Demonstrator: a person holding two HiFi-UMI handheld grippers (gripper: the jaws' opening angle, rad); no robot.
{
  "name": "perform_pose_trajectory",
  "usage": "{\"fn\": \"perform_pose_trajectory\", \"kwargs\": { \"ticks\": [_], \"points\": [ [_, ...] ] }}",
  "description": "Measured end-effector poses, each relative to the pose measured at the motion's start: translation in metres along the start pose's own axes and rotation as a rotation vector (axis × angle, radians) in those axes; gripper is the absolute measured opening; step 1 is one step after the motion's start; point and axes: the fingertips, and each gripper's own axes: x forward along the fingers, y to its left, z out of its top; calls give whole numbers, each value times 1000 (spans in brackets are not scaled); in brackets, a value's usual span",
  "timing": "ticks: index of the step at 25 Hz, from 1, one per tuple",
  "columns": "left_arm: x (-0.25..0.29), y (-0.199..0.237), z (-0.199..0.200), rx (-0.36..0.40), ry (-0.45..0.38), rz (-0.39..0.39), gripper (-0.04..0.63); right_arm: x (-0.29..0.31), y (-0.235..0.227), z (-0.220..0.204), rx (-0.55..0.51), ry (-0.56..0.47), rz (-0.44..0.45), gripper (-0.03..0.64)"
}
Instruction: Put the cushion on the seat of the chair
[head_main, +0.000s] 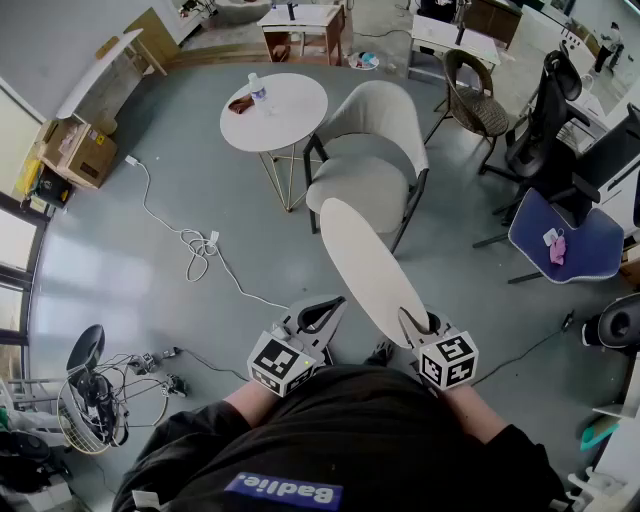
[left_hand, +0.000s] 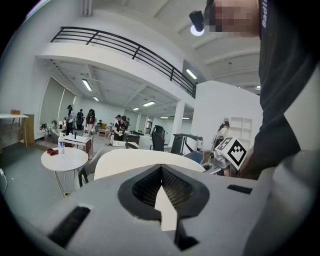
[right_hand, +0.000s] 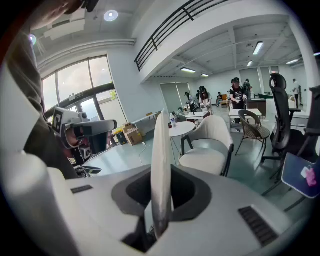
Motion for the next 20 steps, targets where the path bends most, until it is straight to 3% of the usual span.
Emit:
{"fn": "perform_pose_trajectory", "kwargs": {
  "ticks": [6,20],
  "points": [
    [4,-5,-5,-5,-6,-15,15,-1,-3,0,4,-3,5,66],
    [36,-12,2,-7,8,35,15,-3,-35,8,-5,-5,57,66]
  ]
}}
